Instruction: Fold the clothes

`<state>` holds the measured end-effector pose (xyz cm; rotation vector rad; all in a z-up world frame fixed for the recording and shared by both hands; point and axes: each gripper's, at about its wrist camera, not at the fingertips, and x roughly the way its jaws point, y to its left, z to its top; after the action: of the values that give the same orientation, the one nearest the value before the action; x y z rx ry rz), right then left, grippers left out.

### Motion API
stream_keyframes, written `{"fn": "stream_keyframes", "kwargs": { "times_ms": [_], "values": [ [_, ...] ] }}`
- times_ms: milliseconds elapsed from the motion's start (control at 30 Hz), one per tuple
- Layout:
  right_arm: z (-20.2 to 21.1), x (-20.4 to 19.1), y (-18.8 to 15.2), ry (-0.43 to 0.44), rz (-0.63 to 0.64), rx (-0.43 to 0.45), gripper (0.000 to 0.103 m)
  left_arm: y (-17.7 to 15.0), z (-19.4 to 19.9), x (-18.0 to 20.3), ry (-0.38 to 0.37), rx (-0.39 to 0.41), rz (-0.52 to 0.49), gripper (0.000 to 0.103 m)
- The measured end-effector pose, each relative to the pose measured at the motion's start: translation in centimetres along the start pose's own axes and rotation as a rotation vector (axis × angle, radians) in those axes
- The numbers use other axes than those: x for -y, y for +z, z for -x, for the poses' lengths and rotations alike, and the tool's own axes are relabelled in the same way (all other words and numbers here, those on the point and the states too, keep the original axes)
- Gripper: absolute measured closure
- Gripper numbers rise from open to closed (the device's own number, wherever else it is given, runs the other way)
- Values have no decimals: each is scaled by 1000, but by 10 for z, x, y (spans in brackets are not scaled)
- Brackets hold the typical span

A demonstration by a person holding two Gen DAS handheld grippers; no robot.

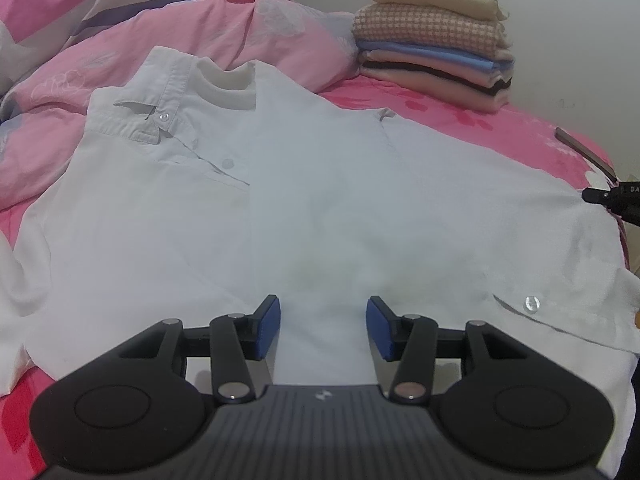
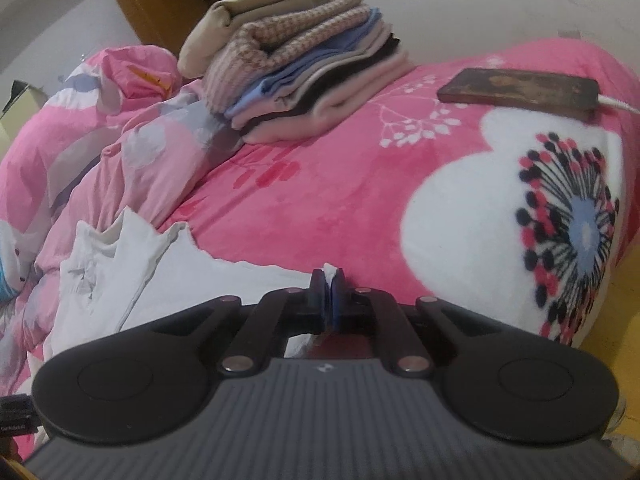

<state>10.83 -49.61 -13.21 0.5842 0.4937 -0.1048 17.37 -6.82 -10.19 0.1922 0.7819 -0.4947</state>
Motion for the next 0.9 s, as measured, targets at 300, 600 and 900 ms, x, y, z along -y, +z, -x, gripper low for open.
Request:
{"fn": "stream_keyframes", "kwargs": {
  "times_ms": [300,600,900],
  "values": [
    [27,-15,7,-12,59,47,90,0,0,-1,-1,0,-5,52],
    [-32,-121,-23,179,556,-208,90,-2,3,-3,4,1,20,50],
    [41,-76,-42,66,691,-203,84,-3,5,-11,-17,1,21,45]
  ]
}}
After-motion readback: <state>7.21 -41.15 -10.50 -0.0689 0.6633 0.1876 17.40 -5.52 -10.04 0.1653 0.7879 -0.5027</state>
